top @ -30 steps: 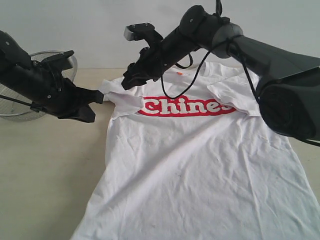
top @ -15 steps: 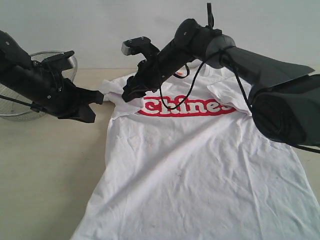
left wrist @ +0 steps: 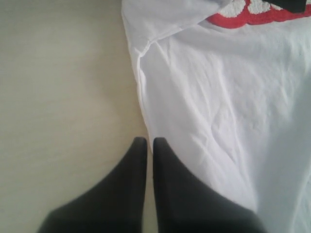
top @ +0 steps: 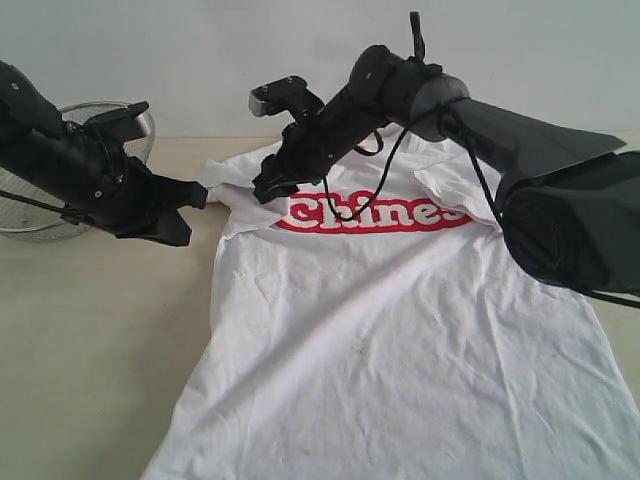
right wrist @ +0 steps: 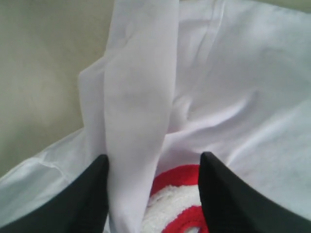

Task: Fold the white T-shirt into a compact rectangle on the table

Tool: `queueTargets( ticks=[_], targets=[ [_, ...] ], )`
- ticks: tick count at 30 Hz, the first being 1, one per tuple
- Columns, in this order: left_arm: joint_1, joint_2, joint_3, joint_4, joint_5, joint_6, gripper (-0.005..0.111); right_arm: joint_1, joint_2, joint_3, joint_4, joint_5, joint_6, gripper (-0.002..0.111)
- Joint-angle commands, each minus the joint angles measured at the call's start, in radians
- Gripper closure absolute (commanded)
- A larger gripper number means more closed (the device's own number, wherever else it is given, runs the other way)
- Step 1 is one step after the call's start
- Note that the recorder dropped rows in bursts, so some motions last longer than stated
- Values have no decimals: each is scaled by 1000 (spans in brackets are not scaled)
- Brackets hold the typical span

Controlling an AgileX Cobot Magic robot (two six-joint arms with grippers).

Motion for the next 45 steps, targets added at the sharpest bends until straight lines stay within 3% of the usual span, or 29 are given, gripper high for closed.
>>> queueTargets(
  ticks=[1,4,9,16,23,45],
  targets=[
    [-5,-8,5,-16,7,4,102,-2,15,7,-11,-2,5,64],
    [-5,-8,5,-16,7,4,102,-2,22,7,-11,-4,5,76],
    [-5,-8,5,-16,7,4,102,-2,17,3,-11,-52,59,108],
    [-5,-8,5,-16,7,4,102,-6,-9,3,-16,-121,211,108],
    [-5,-8,5,-15,3,4,102,-23,-9,3,-23,-78,337,108],
    [-5,-8,5,-12,11,12,102,-95,-41,3,-63,59,451,108]
  ],
)
